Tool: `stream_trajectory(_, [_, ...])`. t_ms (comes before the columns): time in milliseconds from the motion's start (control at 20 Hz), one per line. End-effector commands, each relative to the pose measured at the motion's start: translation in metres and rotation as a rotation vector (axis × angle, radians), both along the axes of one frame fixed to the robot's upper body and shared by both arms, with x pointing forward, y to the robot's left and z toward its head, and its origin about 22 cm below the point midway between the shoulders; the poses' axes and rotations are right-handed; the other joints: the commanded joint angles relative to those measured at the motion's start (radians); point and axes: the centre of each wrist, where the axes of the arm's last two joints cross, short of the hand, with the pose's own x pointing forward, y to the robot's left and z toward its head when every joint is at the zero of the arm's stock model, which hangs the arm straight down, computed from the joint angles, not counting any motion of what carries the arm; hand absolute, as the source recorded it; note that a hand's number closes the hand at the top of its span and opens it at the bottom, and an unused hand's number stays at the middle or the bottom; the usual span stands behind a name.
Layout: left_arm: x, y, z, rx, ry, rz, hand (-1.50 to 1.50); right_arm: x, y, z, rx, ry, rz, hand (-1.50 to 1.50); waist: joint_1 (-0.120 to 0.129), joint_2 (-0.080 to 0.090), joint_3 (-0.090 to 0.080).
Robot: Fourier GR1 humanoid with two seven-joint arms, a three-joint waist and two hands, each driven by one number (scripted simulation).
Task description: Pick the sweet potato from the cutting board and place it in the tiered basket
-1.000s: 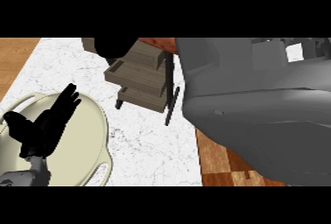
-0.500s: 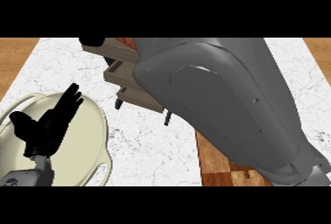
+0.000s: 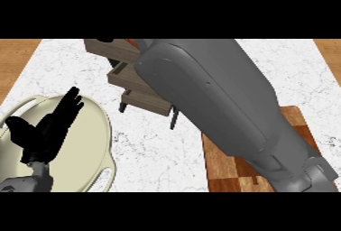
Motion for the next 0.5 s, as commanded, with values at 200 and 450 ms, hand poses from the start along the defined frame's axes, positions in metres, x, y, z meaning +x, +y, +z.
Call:
stream_trajectory(200, [0.004, -0.004, 0.004, -0.012, -0.011, 0.007, 0.0, 0.025, 0.002, -0.018, 0.155, -0.111, -0.042, -1.5, 0.007, 0.004, 0.0])
stream_trajectory(450, [-0.01, 0.0, 0.002, 0.012, 0.001, -0.013, 0.0, 0.029, 0.015, -0.013, 0.104, -0.127, -0.039, -1.5, 0.012, 0.002, 0.0])
